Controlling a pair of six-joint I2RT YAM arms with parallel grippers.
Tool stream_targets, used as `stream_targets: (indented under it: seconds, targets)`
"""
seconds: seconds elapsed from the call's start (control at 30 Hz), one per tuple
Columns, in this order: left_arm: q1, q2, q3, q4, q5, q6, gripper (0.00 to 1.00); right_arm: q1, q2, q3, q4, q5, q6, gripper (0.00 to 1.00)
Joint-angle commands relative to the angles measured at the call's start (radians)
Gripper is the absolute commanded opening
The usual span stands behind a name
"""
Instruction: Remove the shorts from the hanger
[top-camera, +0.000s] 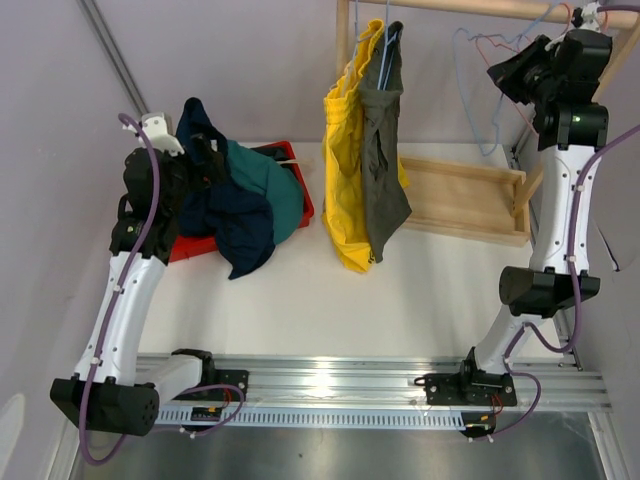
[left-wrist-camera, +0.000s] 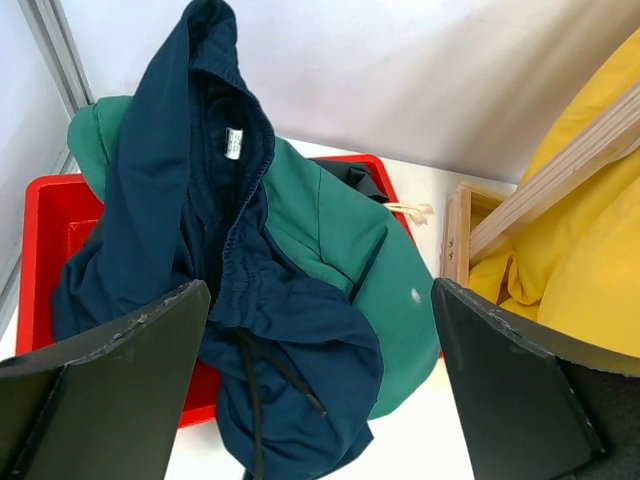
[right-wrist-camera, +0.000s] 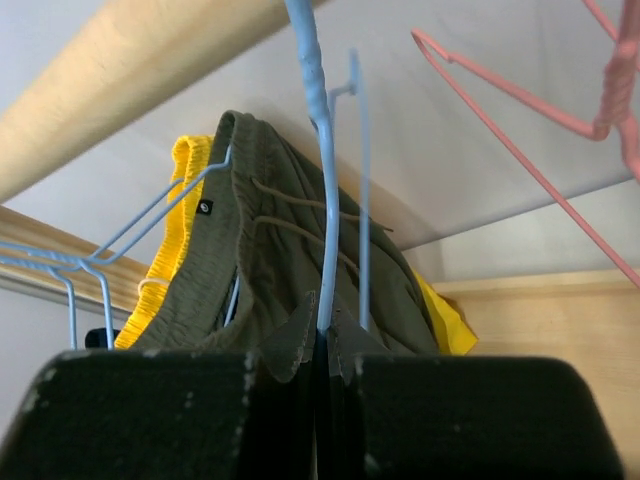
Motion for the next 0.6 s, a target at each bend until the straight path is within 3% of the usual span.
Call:
stream_targets:
  seconds: [0.0, 0.13, 0.2, 0.23, 0.27, 0.37, 0.57]
  targets:
    - [-0.006, -0.023, -0.009, 0.050, 0.022, 0.020, 0.99, 0.018, -0.053, -0.067, 0.077, 0.006, -0.018, 0.00]
    - [-0.006, -0.022, -0.019, 0.055, 0.029, 0.017, 0.99, 0.021, -0.145, -0.161, 0.071, 0.019, -0.046, 0.05]
    - [-0.006, -0.026, -0.024, 0.056, 0.031, 0.018, 0.99, 0.021, -0.208, -0.196, 0.056, 0.044, -0.061, 0.24]
    - [-0.006, -0.028, -0.030, 0.059, 0.031, 0.018, 1.00, 0.021, -0.228, -0.209, 0.046, 0.055, -0.077, 0.37]
    - [-0.006, -0.029, -0.032, 0.059, 0.032, 0.018, 1.00, 0.021, -0.275, -0.222, 0.040, 0.064, -0.084, 0.59]
    - [-0.006, -0.035, -0.036, 0.061, 0.037, 0.015, 0.99, 0.019, -0.340, -0.247, 0.016, 0.115, -0.104, 0.91]
    - [-0.006, -0.051, -0.062, 0.072, 0.048, 0.015, 0.99, 0.039, -0.446, -0.238, 0.014, 0.118, -0.061, 0.98]
